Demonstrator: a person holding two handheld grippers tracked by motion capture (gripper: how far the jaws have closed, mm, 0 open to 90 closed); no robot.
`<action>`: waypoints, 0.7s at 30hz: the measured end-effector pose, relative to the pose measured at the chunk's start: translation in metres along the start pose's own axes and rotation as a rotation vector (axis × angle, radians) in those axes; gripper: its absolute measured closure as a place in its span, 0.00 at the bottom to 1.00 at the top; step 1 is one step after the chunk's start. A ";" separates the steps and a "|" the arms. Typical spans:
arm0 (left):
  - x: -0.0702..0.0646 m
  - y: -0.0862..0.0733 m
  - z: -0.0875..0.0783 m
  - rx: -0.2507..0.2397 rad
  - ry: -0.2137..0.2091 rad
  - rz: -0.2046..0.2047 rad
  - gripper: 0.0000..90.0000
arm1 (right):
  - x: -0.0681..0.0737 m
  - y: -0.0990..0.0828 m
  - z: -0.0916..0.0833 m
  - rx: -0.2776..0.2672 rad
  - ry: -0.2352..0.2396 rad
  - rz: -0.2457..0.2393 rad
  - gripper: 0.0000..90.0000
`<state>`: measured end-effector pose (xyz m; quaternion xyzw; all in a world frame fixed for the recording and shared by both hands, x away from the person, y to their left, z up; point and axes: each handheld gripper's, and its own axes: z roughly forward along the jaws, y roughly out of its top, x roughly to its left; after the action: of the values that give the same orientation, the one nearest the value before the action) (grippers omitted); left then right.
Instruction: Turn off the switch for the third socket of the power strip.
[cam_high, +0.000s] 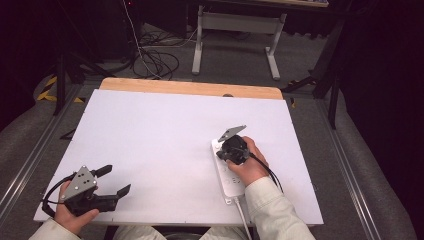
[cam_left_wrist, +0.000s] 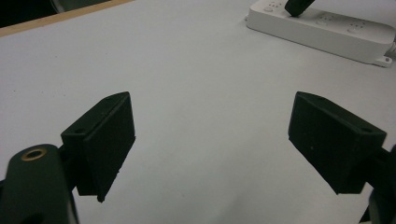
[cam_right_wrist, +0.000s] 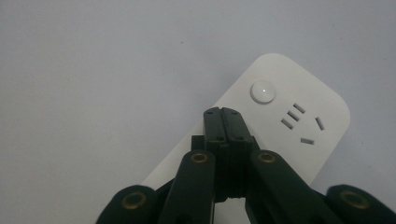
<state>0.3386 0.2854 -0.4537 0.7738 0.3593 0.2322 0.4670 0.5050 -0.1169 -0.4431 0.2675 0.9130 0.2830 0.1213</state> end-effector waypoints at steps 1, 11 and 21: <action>0.000 0.000 0.000 0.000 0.000 0.000 0.17 | 0.001 0.000 0.000 0.001 -0.003 0.000 1.00; -0.001 0.000 0.000 -0.001 -0.002 -0.005 0.17 | 0.004 0.000 0.000 0.008 -0.033 -0.021 1.00; -0.001 0.000 0.000 0.002 0.000 0.004 0.17 | 0.004 -0.002 0.000 -0.013 -0.026 0.003 1.00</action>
<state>0.3381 0.2845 -0.4537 0.7750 0.3578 0.2328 0.4659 0.5009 -0.1159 -0.4447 0.2717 0.9091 0.2856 0.1346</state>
